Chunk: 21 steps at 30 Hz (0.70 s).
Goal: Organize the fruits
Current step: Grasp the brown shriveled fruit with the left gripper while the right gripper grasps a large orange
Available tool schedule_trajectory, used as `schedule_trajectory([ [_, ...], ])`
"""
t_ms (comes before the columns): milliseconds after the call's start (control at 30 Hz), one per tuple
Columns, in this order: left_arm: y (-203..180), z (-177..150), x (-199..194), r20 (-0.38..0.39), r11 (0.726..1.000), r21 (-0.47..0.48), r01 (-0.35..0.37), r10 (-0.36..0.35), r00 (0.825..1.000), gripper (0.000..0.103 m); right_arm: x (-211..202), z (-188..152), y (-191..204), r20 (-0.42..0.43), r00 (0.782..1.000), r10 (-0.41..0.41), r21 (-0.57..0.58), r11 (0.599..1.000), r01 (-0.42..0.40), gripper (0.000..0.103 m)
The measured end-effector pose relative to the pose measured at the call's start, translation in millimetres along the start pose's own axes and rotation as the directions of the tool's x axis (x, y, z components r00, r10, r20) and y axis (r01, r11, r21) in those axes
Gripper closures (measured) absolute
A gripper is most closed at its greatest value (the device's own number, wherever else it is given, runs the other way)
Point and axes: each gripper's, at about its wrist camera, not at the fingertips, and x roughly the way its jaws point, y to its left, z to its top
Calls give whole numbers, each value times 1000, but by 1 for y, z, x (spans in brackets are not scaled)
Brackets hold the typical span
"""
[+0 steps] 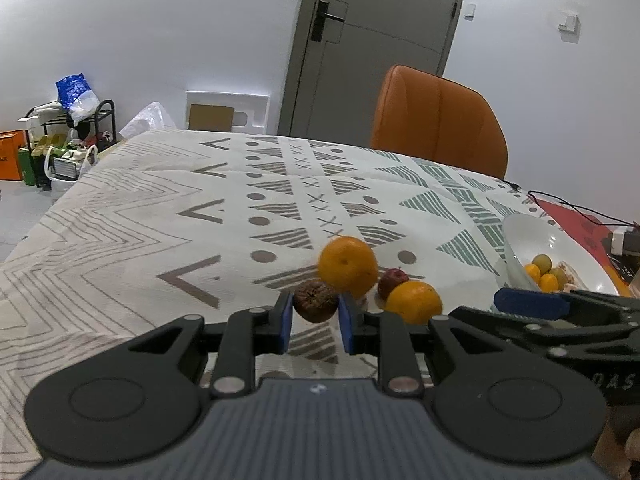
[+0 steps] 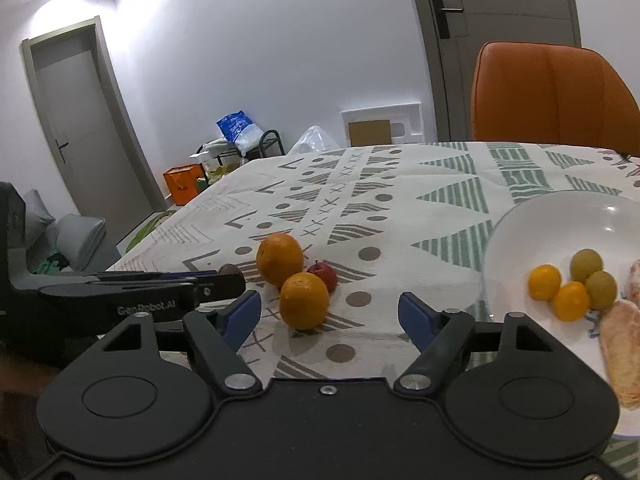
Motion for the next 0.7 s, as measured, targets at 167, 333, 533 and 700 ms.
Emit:
schedule_trajectory([
  [167,9,2,-7,14,1000,-14,-15,16,1000,80,9,1,7,-14,1000,11,-12,1000,-11,32],
  [333,20,1,-16,24,999,-28,-35,36,999,80,17,1,14,-24,1000,19,-23,1000,-19,35],
  [533,33,1,-26,37,997,-53,-62,64,997,80,26,2,20,-36,999,11,-32,999,-12,37],
  [700,38,1,-33,50,996,-62,-71,74,996,80,39,3,21,-63,998,-15,-59,998,11,63],
])
